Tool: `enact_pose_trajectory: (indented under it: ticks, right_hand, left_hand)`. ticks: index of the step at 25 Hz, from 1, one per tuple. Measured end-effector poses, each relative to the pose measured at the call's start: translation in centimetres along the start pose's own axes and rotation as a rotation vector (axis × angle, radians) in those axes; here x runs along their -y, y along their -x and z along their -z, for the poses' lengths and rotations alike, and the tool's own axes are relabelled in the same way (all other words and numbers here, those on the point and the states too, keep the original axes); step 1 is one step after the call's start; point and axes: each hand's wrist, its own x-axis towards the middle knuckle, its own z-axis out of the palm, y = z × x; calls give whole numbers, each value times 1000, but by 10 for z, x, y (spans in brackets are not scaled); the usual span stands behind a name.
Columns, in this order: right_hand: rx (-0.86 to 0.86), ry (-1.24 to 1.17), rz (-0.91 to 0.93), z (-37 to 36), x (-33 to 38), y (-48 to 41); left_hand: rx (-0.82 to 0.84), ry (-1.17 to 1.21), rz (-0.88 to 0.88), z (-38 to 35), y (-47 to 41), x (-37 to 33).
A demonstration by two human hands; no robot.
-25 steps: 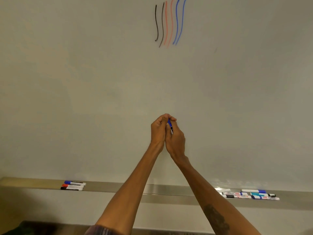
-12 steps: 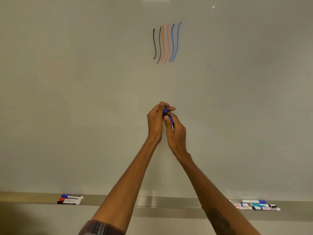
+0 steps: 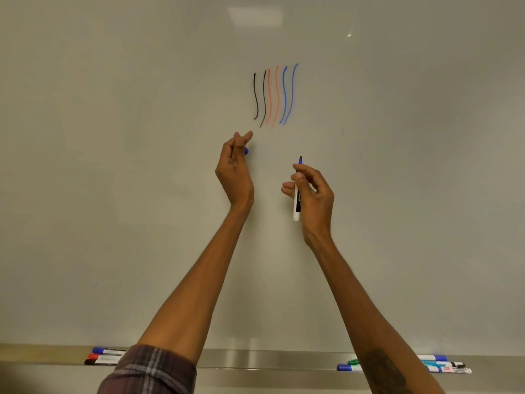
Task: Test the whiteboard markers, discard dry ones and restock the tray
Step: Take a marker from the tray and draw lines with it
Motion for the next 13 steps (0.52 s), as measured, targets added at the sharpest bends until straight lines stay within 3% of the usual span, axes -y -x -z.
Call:
enact_pose_trajectory:
  ticks: [6,13]
  right_hand:
    - [103,-332,-118,12,17,-22]
    - [44,-242,-44,6,16,-41]
  left_hand:
    - [54,-78,-143,-10,-41,7]
    - [83,-246,-256,-7,-58,30]
